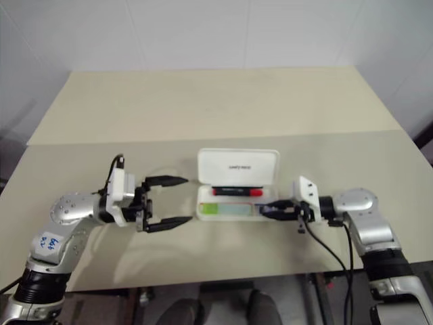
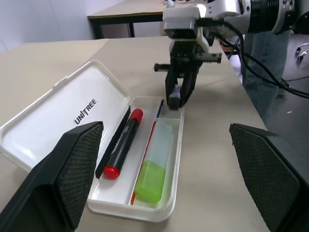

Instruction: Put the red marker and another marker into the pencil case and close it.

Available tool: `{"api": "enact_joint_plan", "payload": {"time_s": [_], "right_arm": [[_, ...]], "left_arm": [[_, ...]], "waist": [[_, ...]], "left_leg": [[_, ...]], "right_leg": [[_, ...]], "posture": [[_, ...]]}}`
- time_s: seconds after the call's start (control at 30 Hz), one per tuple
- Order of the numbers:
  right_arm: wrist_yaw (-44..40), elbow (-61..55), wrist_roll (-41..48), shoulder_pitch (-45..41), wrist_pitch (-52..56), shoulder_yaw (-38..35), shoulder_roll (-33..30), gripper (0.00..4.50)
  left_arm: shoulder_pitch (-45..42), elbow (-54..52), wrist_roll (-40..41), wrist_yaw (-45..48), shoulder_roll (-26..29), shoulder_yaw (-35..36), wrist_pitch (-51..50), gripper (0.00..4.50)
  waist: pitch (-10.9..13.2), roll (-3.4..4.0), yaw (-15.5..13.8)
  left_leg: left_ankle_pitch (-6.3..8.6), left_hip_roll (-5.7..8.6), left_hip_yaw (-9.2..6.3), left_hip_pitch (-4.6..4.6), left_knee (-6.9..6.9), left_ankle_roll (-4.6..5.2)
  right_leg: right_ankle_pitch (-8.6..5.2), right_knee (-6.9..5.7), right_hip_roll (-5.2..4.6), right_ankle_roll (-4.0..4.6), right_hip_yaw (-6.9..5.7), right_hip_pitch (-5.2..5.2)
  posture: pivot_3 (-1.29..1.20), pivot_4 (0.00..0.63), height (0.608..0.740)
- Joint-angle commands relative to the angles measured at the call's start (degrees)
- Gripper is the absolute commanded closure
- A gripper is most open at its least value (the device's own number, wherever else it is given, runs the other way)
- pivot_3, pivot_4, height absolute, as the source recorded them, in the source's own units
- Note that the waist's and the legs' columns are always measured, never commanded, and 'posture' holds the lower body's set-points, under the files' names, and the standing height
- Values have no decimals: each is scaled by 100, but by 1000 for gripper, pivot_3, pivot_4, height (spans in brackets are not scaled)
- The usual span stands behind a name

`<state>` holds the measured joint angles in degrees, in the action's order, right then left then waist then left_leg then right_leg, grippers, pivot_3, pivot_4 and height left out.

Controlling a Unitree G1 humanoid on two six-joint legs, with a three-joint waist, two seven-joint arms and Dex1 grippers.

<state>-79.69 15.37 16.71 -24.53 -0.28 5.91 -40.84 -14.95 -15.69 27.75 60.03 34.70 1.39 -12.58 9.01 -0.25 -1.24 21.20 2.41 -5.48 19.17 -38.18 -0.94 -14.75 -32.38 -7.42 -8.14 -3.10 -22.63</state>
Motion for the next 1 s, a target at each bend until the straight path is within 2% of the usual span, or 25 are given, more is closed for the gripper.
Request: {"api": "enact_joint_plan", "payload": {"time_s": [0.03,0.13,0.5,0.53,0.7,0.8,1.0], "right_arm": [[-65,201,-98,-205,-262,36,115,4103],[-92,389,-131,-333,-283,40,193,4103],[-372,-25,214,-668,-448,-175,164,200],[-379,-76,245,-664,-437,-185,149,40],[-435,-580,792,-470,55,-686,-276,40],[-455,-450,936,-131,23,-1140,-612,40],[-370,67,916,168,-442,-1721,-744,40]], "left_arm": [[21,-289,87,-61,71,118,-4,0],[44,-344,100,-101,97,137,-28,0],[47,-339,88,-142,132,168,-18,0],[41,-332,86,-142,130,164,-14,0],[-65,-140,43,-77,121,152,88,0],[-70,52,46,-80,157,292,155,0],[16,500,68,-75,222,665,287,0]], "waist": [[0,0,2],[0,0,1],[0,1,4],[0,1,0],[4,7,-19],[2,4,-29],[3,7,34]], "left_leg": [[0,0,0,-1,0,0],[0,-1,-1,-1,0,-1],[0,-2,-3,-1,2,-3],[0,-2,-3,0,2,-3],[1,3,-6,3,2,-3],[1,3,-11,3,3,-3],[2,0,10,-1,5,-3]], "right_leg": [[0,-1,0,0,0,0],[0,-1,1,0,0,0],[0,-2,1,0,-3,-3],[0,-2,1,0,-3,-3],[0,-2,-6,0,-3,-3],[0,-2,-6,0,-10,1],[0,4,-4,-1,-10,-1]], "posture": [[0,150,740],[0,150,740],[0,150,740],[0,150,740],[0,150,740],[0,150,740],[0,150,740]]}}
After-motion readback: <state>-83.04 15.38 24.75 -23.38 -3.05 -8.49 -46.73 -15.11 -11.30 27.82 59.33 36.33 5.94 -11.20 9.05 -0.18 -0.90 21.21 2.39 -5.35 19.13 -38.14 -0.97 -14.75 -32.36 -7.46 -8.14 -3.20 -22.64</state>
